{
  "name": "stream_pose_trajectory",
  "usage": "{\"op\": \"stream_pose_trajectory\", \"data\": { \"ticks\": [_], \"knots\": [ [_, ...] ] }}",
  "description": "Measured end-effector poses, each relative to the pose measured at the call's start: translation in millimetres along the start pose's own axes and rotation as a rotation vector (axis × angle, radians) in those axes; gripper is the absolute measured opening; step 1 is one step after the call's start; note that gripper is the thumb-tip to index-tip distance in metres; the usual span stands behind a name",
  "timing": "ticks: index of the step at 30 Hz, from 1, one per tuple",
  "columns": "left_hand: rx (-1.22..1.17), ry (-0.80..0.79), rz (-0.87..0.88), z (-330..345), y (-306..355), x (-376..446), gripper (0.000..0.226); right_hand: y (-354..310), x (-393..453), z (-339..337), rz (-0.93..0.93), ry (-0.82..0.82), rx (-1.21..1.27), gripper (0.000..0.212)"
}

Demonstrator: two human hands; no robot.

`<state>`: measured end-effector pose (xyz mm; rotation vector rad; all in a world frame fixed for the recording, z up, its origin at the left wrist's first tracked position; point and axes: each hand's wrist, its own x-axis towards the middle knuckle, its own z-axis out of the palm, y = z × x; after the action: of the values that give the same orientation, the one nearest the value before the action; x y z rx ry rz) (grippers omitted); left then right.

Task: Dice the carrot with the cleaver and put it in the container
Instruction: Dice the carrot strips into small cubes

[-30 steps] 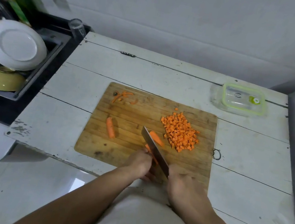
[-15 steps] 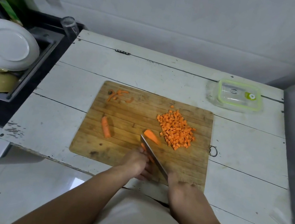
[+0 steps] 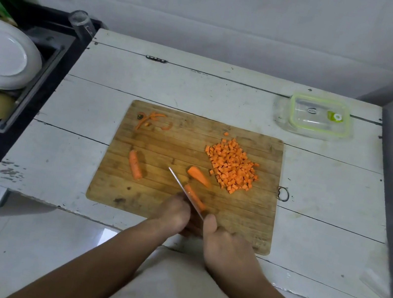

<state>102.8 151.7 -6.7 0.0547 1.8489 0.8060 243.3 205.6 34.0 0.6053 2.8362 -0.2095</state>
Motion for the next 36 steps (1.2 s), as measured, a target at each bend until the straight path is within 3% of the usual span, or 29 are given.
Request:
{"op": "stream_pose_trajectory", "data": {
  "ticks": [5,12,16,24,26,30,36],
  "knots": [
    [0.031,-0.015,0.009,2.2,0.7,-0.5,0.038,10.8,-9.8,-15.8,-0.002,-0.025,0.002,0.042],
    [0.084,-0.019,0.01,0.5,3.0,-2.1,0.039,6.1,-10.3,-3.5,-0.005,0.045,0.029,0.021],
    [0.113,-0.002,0.033,0.4,-1.9,5.1,0.051,3.7,-6.7,-2.5,0.043,0.001,0.035,0.024],
    [0.152,-0.007,0.059,1.0,-6.5,10.5,0.043,3.4,9.0,-10.9,0.017,-0.006,0.044,0.024],
    [0.171,-0.023,0.073,-0.2,0.2,4.6,0.043,4.8,9.9,-19.7,0.028,-0.16,0.026,0.044],
    [0.135,-0.022,0.079,-2.1,3.1,0.3,0.038,6.1,14.9,-25.0,0.08,-0.328,0.04,0.041],
    [0.131,-0.037,0.098,-5.3,5.6,-2.5,0.022,-11.5,44.3,-21.5,0.045,-0.297,0.101,0.033]
  ]
}}
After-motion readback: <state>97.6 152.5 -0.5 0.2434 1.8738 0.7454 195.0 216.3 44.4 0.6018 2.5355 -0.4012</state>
